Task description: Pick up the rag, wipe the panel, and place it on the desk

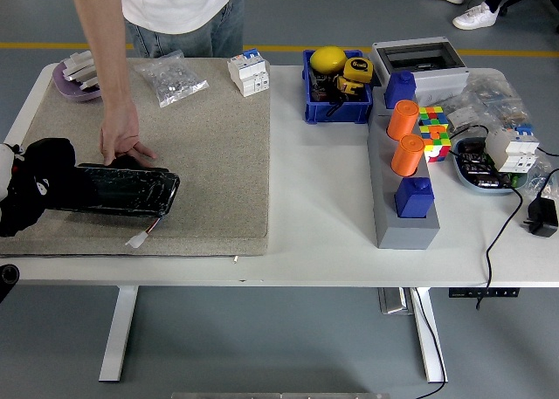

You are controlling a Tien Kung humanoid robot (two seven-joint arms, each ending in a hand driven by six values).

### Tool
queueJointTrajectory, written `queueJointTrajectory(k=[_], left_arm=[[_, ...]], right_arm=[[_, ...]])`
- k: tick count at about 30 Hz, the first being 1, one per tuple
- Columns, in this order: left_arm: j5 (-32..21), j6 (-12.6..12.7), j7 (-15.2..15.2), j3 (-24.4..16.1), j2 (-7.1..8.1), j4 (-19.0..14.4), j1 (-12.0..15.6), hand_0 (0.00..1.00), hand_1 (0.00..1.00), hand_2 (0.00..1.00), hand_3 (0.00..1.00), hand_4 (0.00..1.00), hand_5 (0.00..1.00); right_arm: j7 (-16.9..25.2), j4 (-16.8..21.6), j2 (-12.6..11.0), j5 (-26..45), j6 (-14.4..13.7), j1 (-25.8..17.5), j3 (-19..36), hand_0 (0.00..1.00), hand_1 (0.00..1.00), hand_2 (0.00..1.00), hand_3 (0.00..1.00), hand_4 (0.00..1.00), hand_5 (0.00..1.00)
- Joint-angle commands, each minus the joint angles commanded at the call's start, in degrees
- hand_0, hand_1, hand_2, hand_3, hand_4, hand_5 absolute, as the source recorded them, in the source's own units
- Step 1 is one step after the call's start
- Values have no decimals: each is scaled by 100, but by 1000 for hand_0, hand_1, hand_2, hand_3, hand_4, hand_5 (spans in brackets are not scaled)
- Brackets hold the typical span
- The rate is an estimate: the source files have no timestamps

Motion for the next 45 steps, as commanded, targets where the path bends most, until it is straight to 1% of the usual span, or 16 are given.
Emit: queueJointTrajectory(k=[4,9,14,17,20,24,28,31,34,38,41,45], left_arm=[[23,-10,47,27,-30,-84,18,256,321,550,519,303,2],[54,-60,141,138,-84,-279,68,255,323,550,521,310,2],[185,-127,300,310,-163,-727,126,255,323,551,523,315,2],[245,-158,391,439,-178,-981,147,255,323,551,523,315,2],[257,-177,441,592,-182,-1140,133,255,323,551,524,316,2],[230,-208,489,855,-218,-1213,63,255,323,551,524,316,2],[175,-228,530,1235,-303,-1270,-55,254,323,551,524,319,2],[156,-241,559,1440,-367,-1367,-109,255,322,551,524,321,2],[172,-256,603,1569,-405,-1517,-131,255,322,551,524,321,2],[181,-262,693,1830,-407,-1742,-199,255,322,551,524,322,2],[173,-270,734,1943,-422,-1799,-228,255,322,551,524,322,2],[166,-247,757,1996,-448,-1842,-239,254,321,551,525,324,2]], right_arm=[[3,6,0,-14,-6,2,16,804,693,707,680,998,733],[6,5,0,-14,-10,3,22,804,693,707,680,998,732],[8,1,-2,-15,-7,1,28,805,693,708,679,998,731],[10,4,-5,-20,-9,3,35,805,693,708,679,998,731],[12,5,-6,-22,-7,-2,41,806,693,708,679,998,728],[14,7,-11,-22,-3,1,33,806,693,708,679,998,728],[21,7,-15,-19,-7,7,30,805,693,707,678,998,729],[21,3,-18,-15,-3,6,19,804,693,707,680,998,728],[20,0,-21,-12,-1,5,17,804,693,707,680,998,728],[18,0,-29,-6,3,7,18,805,693,707,679,998,727],[17,-4,-30,-5,7,11,5,805,693,707,679,998,727],[17,-4,-26,-2,6,15,-6,804,693,707,678,998,726]])
